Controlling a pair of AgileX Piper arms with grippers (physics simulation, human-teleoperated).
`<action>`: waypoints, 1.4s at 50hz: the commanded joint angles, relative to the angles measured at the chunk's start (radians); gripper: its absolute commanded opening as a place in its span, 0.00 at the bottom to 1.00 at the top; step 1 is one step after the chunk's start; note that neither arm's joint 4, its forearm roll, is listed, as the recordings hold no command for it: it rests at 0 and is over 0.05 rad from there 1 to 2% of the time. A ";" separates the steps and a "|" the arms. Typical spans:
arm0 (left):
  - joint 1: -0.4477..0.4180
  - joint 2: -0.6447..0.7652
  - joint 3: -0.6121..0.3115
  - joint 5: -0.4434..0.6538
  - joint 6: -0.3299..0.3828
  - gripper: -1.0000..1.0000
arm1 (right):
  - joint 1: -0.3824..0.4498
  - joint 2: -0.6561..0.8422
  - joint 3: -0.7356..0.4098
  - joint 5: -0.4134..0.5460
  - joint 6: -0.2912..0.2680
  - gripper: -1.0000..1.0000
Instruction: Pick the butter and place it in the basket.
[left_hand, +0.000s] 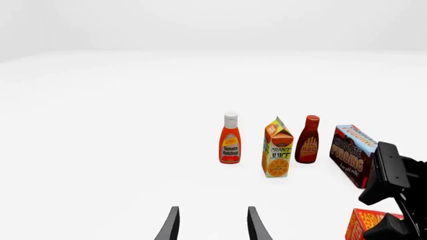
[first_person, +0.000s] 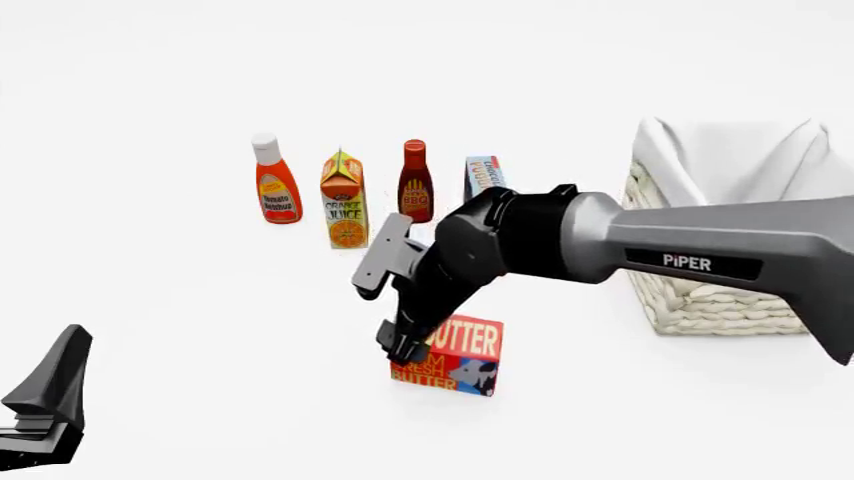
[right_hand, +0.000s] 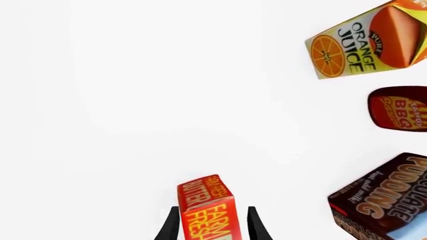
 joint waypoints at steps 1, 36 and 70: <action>0.000 0.000 0.000 0.000 0.000 1.00 | -0.010 0.011 0.001 -0.003 -0.001 1.00; 0.000 0.000 0.000 0.000 0.000 1.00 | -0.007 0.024 0.022 -0.015 -0.005 1.00; 0.000 0.000 0.000 0.000 0.000 1.00 | 0.003 0.071 0.006 -0.029 0.003 1.00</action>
